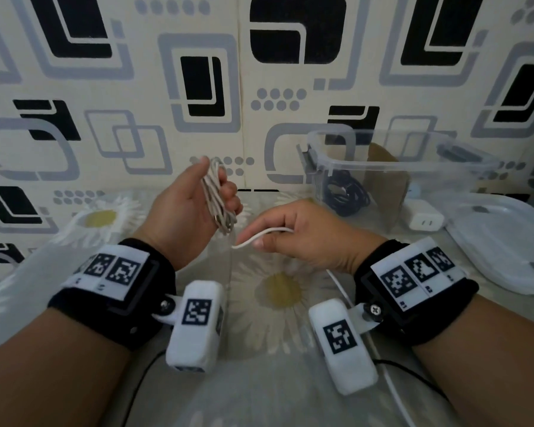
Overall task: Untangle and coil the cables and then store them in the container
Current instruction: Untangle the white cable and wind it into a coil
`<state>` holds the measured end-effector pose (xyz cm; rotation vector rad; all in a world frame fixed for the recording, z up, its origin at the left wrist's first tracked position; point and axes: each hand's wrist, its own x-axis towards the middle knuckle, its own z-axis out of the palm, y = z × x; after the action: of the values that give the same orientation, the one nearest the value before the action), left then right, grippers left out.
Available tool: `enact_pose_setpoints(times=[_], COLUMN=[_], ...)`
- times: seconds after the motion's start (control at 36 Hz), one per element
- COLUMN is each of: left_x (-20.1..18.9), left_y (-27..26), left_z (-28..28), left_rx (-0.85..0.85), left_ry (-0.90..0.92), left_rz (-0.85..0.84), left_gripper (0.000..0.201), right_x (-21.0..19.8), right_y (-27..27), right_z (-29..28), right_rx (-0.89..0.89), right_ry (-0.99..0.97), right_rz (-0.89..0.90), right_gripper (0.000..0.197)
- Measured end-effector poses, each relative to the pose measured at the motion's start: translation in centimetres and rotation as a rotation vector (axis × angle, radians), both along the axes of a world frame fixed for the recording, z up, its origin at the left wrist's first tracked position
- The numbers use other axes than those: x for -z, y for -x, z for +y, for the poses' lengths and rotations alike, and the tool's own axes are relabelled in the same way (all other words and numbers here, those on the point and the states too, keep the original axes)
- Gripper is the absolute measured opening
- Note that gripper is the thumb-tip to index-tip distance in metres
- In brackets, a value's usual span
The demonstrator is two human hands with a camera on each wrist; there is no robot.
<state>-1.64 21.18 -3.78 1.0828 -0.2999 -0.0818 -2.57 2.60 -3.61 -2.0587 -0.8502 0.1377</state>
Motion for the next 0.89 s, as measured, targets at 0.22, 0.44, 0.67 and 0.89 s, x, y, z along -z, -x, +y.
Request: enact_pose_setpoints(times=[0.22, 0.44, 0.67, 0.89], left_x=[0.3, 0.5, 0.5, 0.5], left_y=[0.2, 0.8, 1.5, 1.5], left_z=[-0.8, -0.8, -0.9, -0.9], left_rx=[-0.021, 0.075, 0.154, 0.075], left_ry=[-0.320, -0.609, -0.817, -0.835], left_rz=[-0.012, -0.119, -0.207, -0.202], left_gripper=[0.047, 0.090, 0.073, 0.062], right_x=[-0.1, 0.1, 0.7, 0.4], right_y=[0.1, 0.0, -0.7, -0.7], right_z=[0.4, 0.6, 0.6, 0.3], right_rx=[0.007, 0.026, 0.071, 0.091], right_ry=[-0.070, -0.244, -0.349, -0.371], right_rz=[-0.078, -0.154, -0.187, -0.120], right_gripper=[0.016, 0.012, 0.023, 0.026])
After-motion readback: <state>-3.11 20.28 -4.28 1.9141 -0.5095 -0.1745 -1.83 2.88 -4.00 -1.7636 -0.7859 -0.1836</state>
